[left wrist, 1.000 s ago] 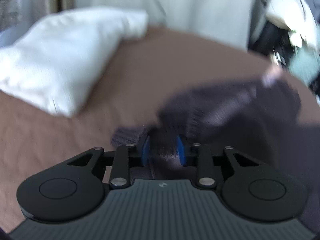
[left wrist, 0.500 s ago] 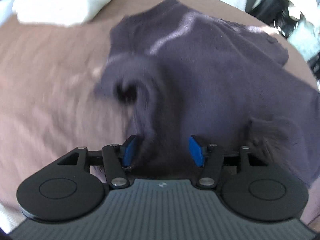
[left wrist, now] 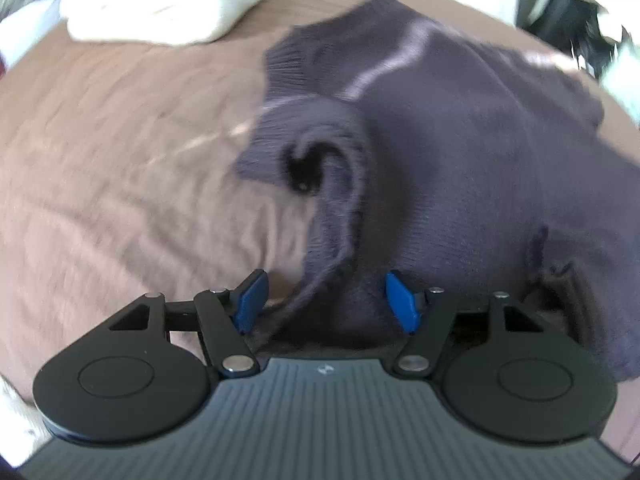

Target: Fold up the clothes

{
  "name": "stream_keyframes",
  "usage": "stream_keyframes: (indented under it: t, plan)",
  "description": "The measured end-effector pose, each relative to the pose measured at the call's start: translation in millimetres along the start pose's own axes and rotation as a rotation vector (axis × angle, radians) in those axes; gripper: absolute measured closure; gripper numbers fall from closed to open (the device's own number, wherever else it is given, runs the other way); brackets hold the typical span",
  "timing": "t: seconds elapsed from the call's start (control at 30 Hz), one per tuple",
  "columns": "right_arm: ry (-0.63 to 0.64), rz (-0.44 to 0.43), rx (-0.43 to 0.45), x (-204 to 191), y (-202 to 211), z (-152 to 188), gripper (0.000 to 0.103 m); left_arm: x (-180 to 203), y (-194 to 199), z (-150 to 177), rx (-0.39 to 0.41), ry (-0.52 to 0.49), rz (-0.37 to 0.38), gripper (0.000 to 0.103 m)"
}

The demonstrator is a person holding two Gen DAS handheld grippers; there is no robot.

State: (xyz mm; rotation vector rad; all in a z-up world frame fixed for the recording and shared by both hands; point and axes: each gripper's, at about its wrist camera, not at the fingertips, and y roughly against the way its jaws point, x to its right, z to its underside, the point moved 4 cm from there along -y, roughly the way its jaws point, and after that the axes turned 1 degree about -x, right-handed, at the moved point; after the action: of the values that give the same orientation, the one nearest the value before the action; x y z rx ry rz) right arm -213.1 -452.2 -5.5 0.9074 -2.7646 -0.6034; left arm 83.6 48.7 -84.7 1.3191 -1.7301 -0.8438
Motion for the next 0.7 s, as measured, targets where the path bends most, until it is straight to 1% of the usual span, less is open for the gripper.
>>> stream_keyframes:
  t: [0.03, 0.07, 0.1, 0.13, 0.17, 0.2, 0.23, 0.27, 0.3, 0.33, 0.37, 0.4, 0.43, 0.53, 0.57, 0.6, 0.67, 0.7]
  plan:
    - [0.023, 0.050, 0.016, 7, 14, -3, 0.089, -6, 3, 0, 0.003, 0.038, 0.005, 0.038]
    - [0.094, 0.116, 0.013, 11, 19, -1, 0.089, -12, 5, 0, 0.004, 0.074, 0.010, 0.037]
    - [0.213, 0.190, 0.001, 17, 17, 6, 0.089, -17, 6, 0, -0.001, 0.103, 0.021, 0.037]
    - [0.287, 0.245, -0.003, 24, 12, 17, 0.089, -20, 7, 0, -0.008, 0.126, 0.040, 0.037]
    - [0.327, 0.267, -0.041, 32, 4, 31, 0.088, -23, 7, 0, -0.014, 0.147, 0.056, 0.037]
    - [0.348, 0.249, -0.137, 39, -7, 49, 0.088, -24, 9, 1, -0.015, 0.155, 0.059, 0.037]
    - [0.338, 0.229, -0.225, 43, -15, 64, 0.087, -24, 10, 1, -0.014, 0.157, 0.054, 0.037]
    - [0.303, 0.229, -0.266, 47, -17, 78, 0.080, -25, 11, 3, -0.013, 0.159, 0.049, 0.037]
    - [0.294, 0.254, -0.263, 46, -13, 84, 0.072, -25, 13, 6, -0.012, 0.161, 0.044, 0.037]
    - [0.336, 0.283, -0.235, 40, -7, 82, 0.064, -27, 14, 8, -0.013, 0.166, 0.041, 0.037]
    - [0.379, 0.312, -0.207, 34, -1, 80, 0.048, -29, 14, 10, -0.015, 0.172, 0.044, 0.037]
    - [0.420, 0.337, -0.177, 28, 6, 77, 0.041, -30, 14, 11, -0.019, 0.175, 0.051, 0.037]
    - [0.453, 0.337, -0.141, 20, 14, 69, 0.041, -31, 15, 12, -0.022, 0.177, 0.057, 0.037]
    - [0.476, 0.263, -0.008, -7, 48, 41, 0.039, -29, 13, 11, -0.039, 0.189, 0.079, 0.037]
    - [0.492, 0.246, 0.026, -17, 56, 33, 0.037, -28, 11, 12, -0.050, 0.186, 0.083, 0.037]
    - [0.522, 0.224, 0.036, -31, 61, 29, 0.036, -25, 8, 13, -0.060, 0.175, 0.084, 0.037]
    - [0.497, 0.043, -0.012, -52, 64, 27, 0.037, -20, 7, 14, -0.066, 0.145, 0.076, 0.037]
    - [0.430, -0.120, -0.061, -61, 66, 28, 0.037, -19, 7, 14, -0.063, 0.139, 0.074, 0.037]
